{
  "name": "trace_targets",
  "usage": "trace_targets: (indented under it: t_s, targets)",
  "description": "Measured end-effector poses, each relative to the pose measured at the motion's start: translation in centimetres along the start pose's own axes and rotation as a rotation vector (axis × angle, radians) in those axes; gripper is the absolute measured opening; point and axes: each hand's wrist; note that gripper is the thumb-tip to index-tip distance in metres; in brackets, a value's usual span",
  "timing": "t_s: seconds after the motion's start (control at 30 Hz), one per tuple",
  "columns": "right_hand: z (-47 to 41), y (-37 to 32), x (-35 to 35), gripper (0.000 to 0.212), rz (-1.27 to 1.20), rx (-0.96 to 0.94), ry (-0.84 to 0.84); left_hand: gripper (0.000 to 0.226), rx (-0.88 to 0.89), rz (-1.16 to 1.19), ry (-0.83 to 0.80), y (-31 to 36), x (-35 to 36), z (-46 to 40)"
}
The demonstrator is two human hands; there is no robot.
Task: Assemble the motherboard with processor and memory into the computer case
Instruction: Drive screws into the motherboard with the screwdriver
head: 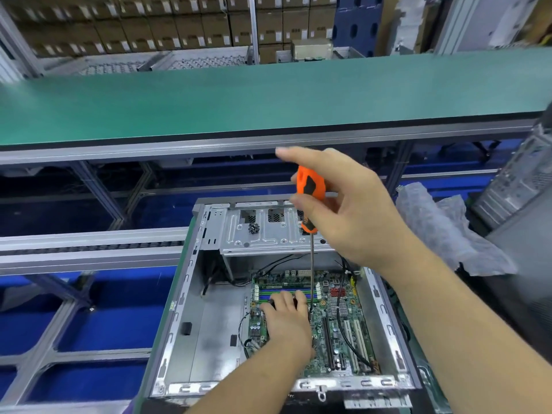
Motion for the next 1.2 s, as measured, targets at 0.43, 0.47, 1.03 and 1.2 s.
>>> trace_targets:
  t_s: [0.43, 0.47, 1.03, 1.2]
  targets:
    - [0.0, -0.7, -1.8, 0.032, 0.014, 0.066, 0.086, 0.122, -0.002, 0.001, 0.015, 0.1, -0.1, 0.3]
    - [0.2, -0.5, -1.2, 0.023, 0.146, 0.037, 0.220, 0.122, -0.002, 0.002, 0.015, 0.1, -0.1, 0.3]
    - [0.9, -1.2, -0.9, 0.020, 0.296, 0.046, 0.342, 0.125, -0.006, 0.012, 0.019, 0.0, 0.1, 0.1]
    - [0.7, -1.5, -1.3, 0.039, 0.246, 0.120, 0.135, 0.126, 0.003, 0.015, 0.018, 0.0, 0.2, -0.1]
Point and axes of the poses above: each hand's wrist, its own z-axis away from the middle knuckle, its own x-axis out of the palm, y = z × x, and after that the axes turned 5 degrees about x, right-handed
